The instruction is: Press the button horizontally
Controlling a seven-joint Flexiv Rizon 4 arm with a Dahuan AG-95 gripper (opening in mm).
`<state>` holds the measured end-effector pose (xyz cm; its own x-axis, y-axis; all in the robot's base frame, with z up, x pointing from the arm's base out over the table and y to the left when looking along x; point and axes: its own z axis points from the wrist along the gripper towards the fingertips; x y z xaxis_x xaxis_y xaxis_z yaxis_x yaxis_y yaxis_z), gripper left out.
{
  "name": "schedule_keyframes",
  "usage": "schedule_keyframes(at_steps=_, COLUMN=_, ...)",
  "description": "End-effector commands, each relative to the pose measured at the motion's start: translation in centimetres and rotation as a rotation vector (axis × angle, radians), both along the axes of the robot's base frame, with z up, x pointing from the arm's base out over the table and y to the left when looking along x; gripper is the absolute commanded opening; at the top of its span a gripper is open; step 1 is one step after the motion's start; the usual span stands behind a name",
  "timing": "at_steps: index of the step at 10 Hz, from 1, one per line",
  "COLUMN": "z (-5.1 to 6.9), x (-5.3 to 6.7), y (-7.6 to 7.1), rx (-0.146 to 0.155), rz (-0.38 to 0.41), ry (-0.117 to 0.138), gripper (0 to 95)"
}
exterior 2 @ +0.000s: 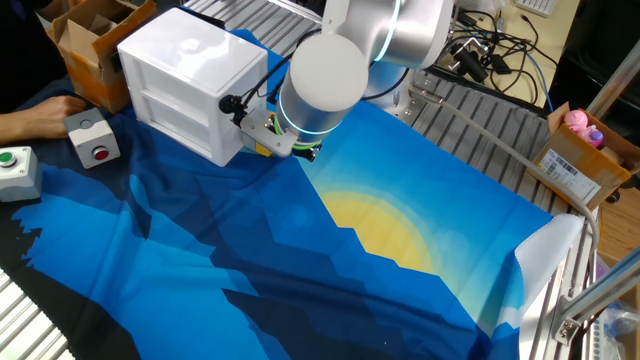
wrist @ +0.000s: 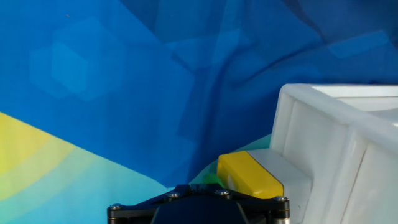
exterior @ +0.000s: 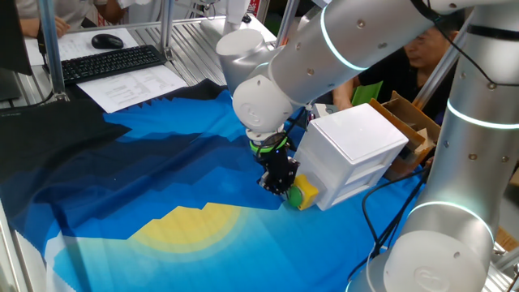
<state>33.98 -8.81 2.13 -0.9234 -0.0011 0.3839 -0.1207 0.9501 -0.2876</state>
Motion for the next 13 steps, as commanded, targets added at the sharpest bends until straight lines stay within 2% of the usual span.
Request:
schedule_keyframes(at_steps=1, z=0.1, x=-0.2, y=-0.4, rx=0.002, rz=-0.008, ry=-0.009, gripper=0.0)
schedule_keyframes(at_steps=2, z=0.1, x=-0.2, y=-0.4, rx=0.011, rz=-0.015, ry=-0.012, gripper=0.0)
schedule_keyframes(at_steps=7, z=0.0, x=-0.3, y=-0.7, rx=-0.002, rz=0.014, ry=-0.003, gripper=0.0)
schedule_keyframes(at_steps=9, z=-0.1, x=-0.4, y=-1.0, rx=0.018, rz=0.004, ry=-0.007, gripper=0.0)
schedule_keyframes(at_steps=11, z=0.2, x=-0.4, y=-1.1, rx=0.019, rz=0.006, ry=-0.005, gripper=0.0)
schedule_keyframes(at_steps=12, z=0.4, x=-0.4, y=-1.5, rx=0.036, rz=0.006, ry=-0.001, gripper=0.0)
schedule_keyframes(at_steps=13, z=0.4, x=-0.3, y=-1.4, rx=0.059, rz=-0.025, ry=-0.01, gripper=0.0)
